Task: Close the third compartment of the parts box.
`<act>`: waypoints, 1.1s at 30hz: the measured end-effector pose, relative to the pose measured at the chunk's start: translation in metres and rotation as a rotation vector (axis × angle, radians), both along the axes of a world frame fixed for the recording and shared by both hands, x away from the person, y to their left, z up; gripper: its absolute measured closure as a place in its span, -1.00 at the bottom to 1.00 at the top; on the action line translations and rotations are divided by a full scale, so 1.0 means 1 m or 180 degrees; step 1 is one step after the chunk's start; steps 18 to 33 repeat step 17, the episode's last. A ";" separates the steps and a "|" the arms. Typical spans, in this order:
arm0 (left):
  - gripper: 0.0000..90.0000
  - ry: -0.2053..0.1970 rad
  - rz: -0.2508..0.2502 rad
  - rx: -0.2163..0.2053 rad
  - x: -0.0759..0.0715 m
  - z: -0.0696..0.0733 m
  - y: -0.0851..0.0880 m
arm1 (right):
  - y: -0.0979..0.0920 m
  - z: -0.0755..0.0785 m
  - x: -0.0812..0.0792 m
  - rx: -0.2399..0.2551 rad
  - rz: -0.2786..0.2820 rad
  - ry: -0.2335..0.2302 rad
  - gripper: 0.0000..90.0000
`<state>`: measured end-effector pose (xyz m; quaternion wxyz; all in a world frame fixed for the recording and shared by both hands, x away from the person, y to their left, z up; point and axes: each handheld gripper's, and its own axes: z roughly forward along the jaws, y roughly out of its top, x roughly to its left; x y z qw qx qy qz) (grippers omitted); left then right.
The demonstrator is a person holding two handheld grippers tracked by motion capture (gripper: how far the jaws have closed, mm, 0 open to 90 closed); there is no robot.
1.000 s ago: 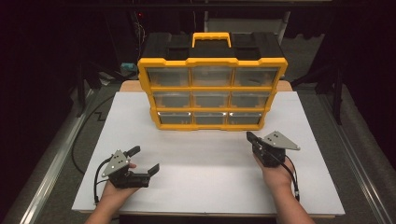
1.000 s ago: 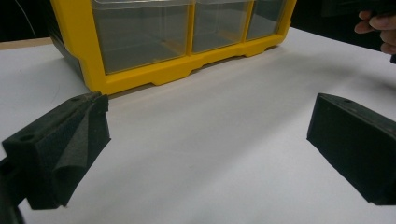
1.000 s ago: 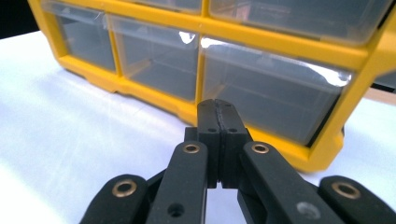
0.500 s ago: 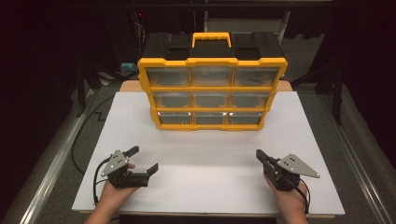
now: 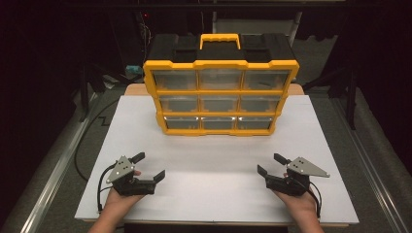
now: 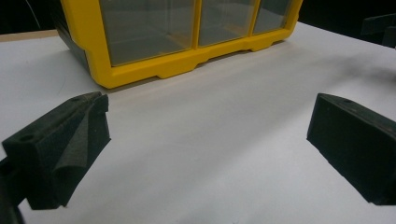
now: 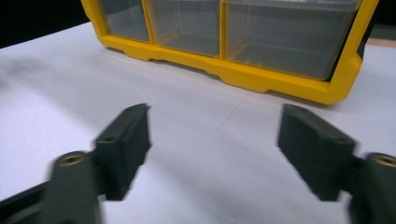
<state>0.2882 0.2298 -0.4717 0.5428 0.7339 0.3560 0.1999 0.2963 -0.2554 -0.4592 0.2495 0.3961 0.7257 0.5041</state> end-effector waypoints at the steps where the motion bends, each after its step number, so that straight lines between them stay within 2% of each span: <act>1: -0.99 0.0001 0.0002 0.0000 0.000 0.000 0.000 | 0.001 0.000 0.000 -0.0010 -0.0029 0.0002 -0.70; 5: -0.99 -0.0002 0.0025 -0.0015 0.000 0.000 0.001 | 0.001 0.005 -0.004 0.0013 -0.0124 -0.0127 -0.99; 10: -0.99 -0.0003 0.0017 0.0008 0.001 0.000 0.000 | -0.011 0.014 -0.012 0.0174 -0.0220 -0.0355 -1.00; 12: -0.99 0.0004 0.0015 0.0011 0.001 -0.001 0.000 | -0.012 0.014 -0.011 0.0208 -0.0205 -0.0349 -1.00; 16: -0.99 -0.0004 0.0015 0.0026 0.000 0.000 0.000 | -0.010 0.010 -0.009 0.0163 -0.0202 -0.0298 -1.00; 33: -0.99 -0.0007 0.0019 0.0026 0.000 0.000 0.000 | -0.009 0.009 -0.008 0.0160 -0.0194 -0.0299 -1.00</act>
